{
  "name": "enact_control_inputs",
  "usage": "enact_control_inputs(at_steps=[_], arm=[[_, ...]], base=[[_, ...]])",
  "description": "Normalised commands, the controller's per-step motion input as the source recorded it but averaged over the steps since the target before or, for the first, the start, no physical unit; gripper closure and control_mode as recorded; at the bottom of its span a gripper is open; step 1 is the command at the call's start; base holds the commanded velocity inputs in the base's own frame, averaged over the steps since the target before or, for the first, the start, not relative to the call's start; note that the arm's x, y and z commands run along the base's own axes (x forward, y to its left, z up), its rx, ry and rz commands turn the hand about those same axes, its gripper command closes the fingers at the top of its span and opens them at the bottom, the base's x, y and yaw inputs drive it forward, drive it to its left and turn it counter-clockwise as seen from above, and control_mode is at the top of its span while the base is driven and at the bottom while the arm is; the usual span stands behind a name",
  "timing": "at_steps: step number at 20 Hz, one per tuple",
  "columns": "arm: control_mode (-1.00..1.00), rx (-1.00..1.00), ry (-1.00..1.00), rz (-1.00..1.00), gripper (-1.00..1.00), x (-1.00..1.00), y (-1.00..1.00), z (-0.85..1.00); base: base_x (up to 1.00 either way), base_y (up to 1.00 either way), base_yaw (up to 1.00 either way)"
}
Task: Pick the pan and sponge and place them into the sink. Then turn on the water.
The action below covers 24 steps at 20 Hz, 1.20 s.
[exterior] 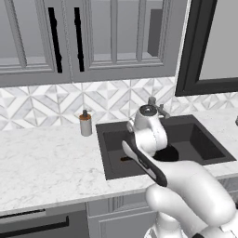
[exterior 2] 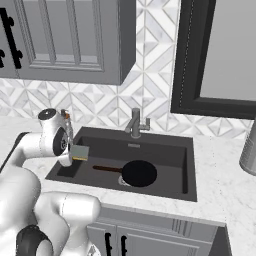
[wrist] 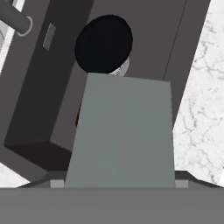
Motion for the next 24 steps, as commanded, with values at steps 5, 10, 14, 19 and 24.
enact_control_inputs(at_steps=[5, 10, 14, 19, 24], arm=[[-1.00, 0.00, 0.02, 0.01, 1.00, 0.37, -0.89, 0.08], [-1.00, -0.03, 0.26, -0.01, 1.00, 0.80, -0.35, -0.18], [-1.00, -0.11, 0.33, -0.02, 1.00, 0.95, -0.01, -0.21], [-1.00, -0.12, 0.20, -0.02, 1.00, 0.80, -0.05, -0.27], [-1.00, 0.00, 0.03, -0.02, 1.00, 0.48, -0.41, -0.53]], base=[[0.00, 0.00, 0.00], [0.00, 0.00, 0.00], [0.00, 0.00, 0.00], [0.00, 0.00, 0.00], [0.00, 0.00, 0.00]])
